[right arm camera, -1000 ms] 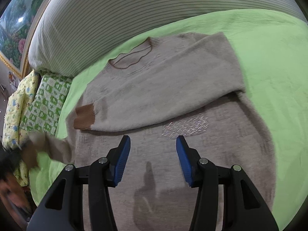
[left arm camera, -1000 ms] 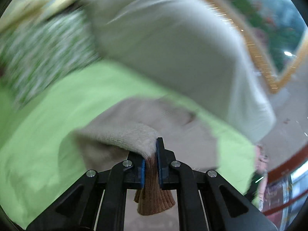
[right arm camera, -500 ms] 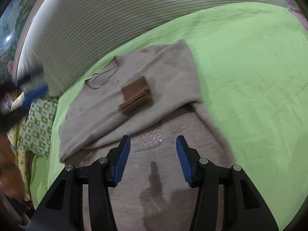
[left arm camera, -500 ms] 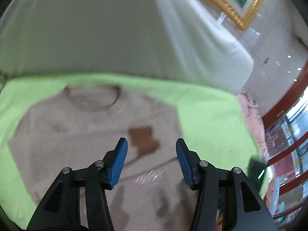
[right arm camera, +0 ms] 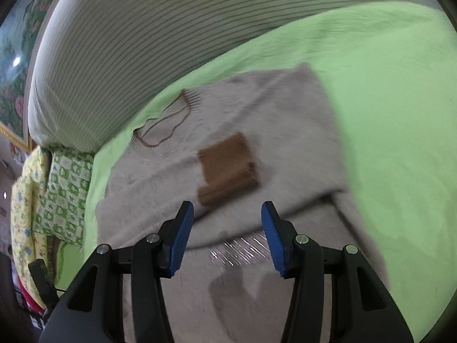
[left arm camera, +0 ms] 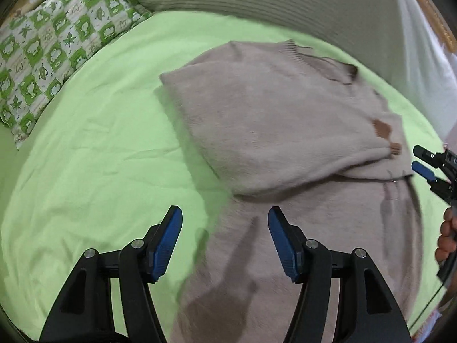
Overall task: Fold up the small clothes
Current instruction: 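Grasp the other brown sleeve cuff with the right tool, then fold the sleeve across the sweater body with the right tool and release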
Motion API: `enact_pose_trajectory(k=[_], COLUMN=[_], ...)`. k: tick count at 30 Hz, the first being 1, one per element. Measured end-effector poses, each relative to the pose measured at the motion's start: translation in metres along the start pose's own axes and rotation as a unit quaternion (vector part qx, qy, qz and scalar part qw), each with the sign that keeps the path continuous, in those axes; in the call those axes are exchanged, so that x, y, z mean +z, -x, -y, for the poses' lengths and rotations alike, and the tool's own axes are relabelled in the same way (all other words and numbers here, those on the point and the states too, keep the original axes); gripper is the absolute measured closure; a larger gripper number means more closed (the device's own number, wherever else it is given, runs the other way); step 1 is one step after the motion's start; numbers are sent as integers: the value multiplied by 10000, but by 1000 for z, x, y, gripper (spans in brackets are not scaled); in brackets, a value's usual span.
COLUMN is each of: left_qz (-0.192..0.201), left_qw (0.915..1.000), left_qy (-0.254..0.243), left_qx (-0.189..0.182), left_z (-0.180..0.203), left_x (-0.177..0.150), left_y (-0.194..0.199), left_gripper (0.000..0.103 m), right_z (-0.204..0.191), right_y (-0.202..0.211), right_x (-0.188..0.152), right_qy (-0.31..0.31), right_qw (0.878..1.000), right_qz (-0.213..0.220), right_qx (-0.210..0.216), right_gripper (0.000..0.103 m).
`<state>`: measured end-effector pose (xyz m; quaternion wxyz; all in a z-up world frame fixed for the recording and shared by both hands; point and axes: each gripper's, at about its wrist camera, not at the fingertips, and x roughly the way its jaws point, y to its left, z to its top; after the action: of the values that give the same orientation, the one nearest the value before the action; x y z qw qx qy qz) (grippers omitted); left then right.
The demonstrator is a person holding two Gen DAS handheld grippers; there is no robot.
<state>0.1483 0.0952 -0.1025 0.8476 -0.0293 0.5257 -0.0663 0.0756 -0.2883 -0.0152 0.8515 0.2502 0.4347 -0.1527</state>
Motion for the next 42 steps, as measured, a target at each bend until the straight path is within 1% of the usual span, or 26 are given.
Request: enact_pose_trajectory(k=[2, 4, 6, 8, 9, 11, 12, 13, 15, 16, 18, 19, 20, 21, 23, 25, 26, 29, 31, 32, 35, 37, 38, 39, 40, 42], left_qz=[-13, 18, 62, 67, 76, 116, 159, 228, 347, 397, 541, 625, 729, 814, 1017, 1257, 1306, 1236, 1099, 1015, 790, 742, 749, 785, 917, 1226], left_qw=[10000, 10000, 9997, 9995, 9995, 9995, 9992, 9986, 9974, 9967, 9945, 9932, 9917, 9907, 9881, 9838, 9825, 9818, 9826, 9833, 9856, 9867, 9872, 9875, 9873, 9843], left_qy=[-22, -92, -167, -143, -47, 118, 195, 292, 393, 437, 564, 620, 680, 715, 724, 577, 522, 465, 411, 422, 511, 598, 623, 641, 650, 619], left_qx=[54, 29, 187, 276, 302, 285, 324, 378, 488, 561, 693, 761, 816, 818, 900, 1140, 1219, 1368, 1437, 1452, 1403, 1317, 1266, 1209, 1121, 1110], left_z=[3, 9, 19, 23, 24, 21, 20, 20, 22, 22, 20, 20, 20, 19, 22, 31, 35, 33, 28, 23, 10, 4, 3, 4, 5, 11], left_x=[4, 8, 14, 21, 26, 31, 33, 38, 45, 49, 59, 64, 70, 74, 82, 89, 90, 84, 74, 68, 51, 48, 49, 52, 56, 63], left_y=[-12, -20, -28, -35, -38, -37, -37, -35, -30, -29, -24, -22, -19, -15, -8, -3, -4, -5, -11, -14, -23, -24, -22, -17, -8, 10], left_gripper=[40, 40, 40, 38, 38, 38, 38, 38, 38, 38, 38, 38, 36, 32, 30, 30, 30, 33, 34, 34, 35, 39, 44, 51, 53, 53], right_z=[-7, -4, 1, 1, 0, -7, -10, -17, -30, -39, -58, -68, -72, -75, -69, -51, -37, 14, 38, 51, 70, 67, 64, 60, 58, 46], right_y=[-25, -46, -60, -67, -71, -76, -76, -73, -59, -47, -12, 13, 30, 50, 83, 95, 93, 67, 47, 39, 23, 17, 16, 15, 17, 25], right_x=[3, 3, 6, 12, 15, 23, 28, 35, 49, 57, 76, 86, 93, 98, 102, 101, 99, 87, 77, 70, 54, 49, 50, 52, 57, 71], right_qy=[59, -160, -443, -616, -605, -558, -537, -517, -388, -315, -211, -120, -42, 56, 233, 300, 288, -139, -320, -455, -639, -496, -392, -316, -262, -104], right_qw=[9993, 9981, 9977, 9975, 9976, 9977, 9979, 9984, 9990, 9984, 9922, 9861, 9818, 9763, 9686, 9693, 9731, 9858, 9906, 9918, 9934, 9951, 9959, 9963, 9963, 9946], right_qz=[-306, -474, -452, -306, -282, -253, -264, -222, 16, 180, 593, 864, 1048, 1278, 1643, 1793, 1774, 1443, 1232, 1120, 901, 813, 781, 772, 779, 955], right_qx=[-196, -350, -260, -138, -204, -298, -234, -68, 211, 444, 1072, 1411, 1583, 1747, 1853, 1655, 1438, 849, 500, 404, 309, 253, 221, 213, 232, 397], right_gripper=[52, 52, 52, 52, 54, 82, 93, 93, 93, 93, 93, 93, 93, 93, 93, 93, 93, 93, 93, 93, 93, 93, 93, 93, 93, 93])
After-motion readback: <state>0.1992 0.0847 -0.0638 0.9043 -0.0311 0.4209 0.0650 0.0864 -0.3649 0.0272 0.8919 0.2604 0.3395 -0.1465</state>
